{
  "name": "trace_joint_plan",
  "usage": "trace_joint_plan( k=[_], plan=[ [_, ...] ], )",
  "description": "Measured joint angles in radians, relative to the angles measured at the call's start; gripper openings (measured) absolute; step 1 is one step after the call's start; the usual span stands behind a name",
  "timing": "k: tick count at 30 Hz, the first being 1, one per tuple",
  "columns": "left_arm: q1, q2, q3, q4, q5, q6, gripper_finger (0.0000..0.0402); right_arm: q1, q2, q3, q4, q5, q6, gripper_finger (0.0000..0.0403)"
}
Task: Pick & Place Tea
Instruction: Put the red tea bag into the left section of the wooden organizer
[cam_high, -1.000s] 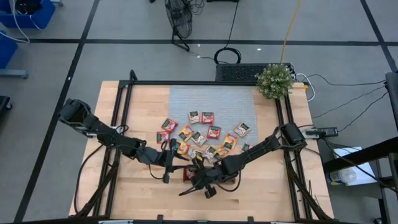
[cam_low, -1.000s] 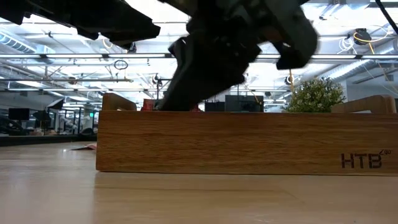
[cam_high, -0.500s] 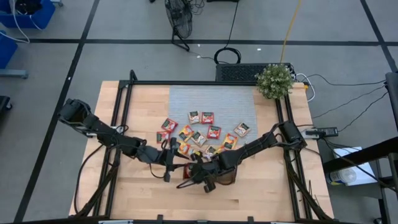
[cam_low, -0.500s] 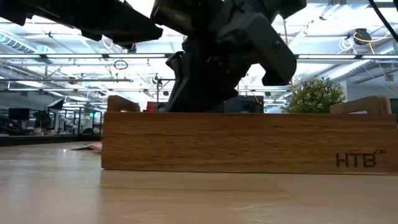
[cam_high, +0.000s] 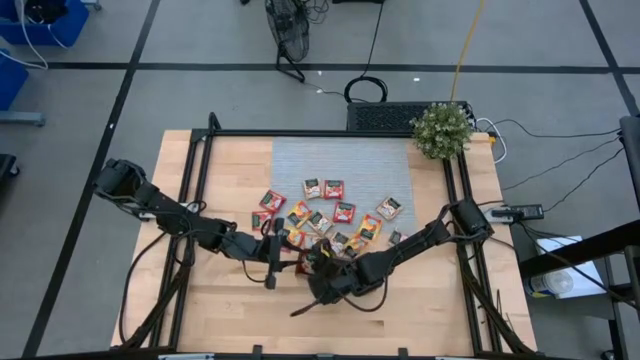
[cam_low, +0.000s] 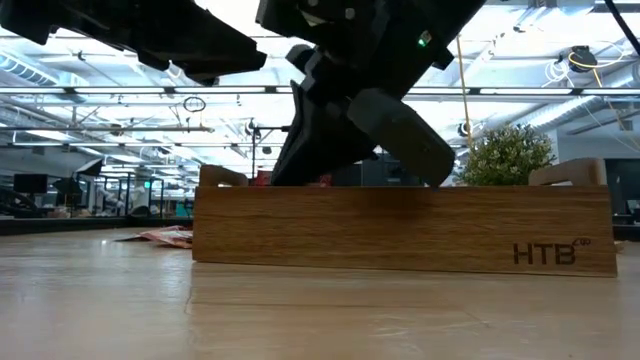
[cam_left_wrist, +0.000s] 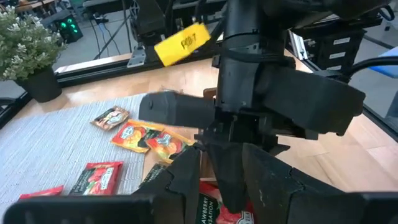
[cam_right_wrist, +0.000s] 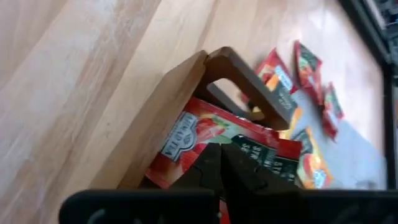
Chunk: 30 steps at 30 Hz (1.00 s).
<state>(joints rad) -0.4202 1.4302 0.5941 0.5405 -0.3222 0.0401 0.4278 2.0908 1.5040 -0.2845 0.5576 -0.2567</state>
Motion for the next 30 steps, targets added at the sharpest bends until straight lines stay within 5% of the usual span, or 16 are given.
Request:
trace_joint_plan(
  k=[5,14,18,25,30],
  plan=[
    [0.000,0.000,0.003,-0.003,0.002,-0.070,0.0124,0.040,-0.063,0.000,-0.055,0.127,0.008,0.0000],
    [-0.005,0.063,0.385,-0.653,-0.012,-0.065,0.0065,0.046,-0.446,-0.231,-0.098,0.341,0.147,0.0000],
    [-0.010,0.136,0.483,-0.835,0.009,-0.034,0.0009,0.021,-0.668,-0.460,0.047,0.335,0.171,0.0000],
    [0.050,0.278,0.512,-0.842,0.139,-0.030,0.0003,-0.019,-0.925,-0.853,0.514,0.332,0.040,0.0000],
    [0.085,0.338,0.552,-0.869,0.228,-0.043,0.0002,-0.054,-0.982,-0.989,0.750,0.333,-0.074,0.0000]
  ],
)
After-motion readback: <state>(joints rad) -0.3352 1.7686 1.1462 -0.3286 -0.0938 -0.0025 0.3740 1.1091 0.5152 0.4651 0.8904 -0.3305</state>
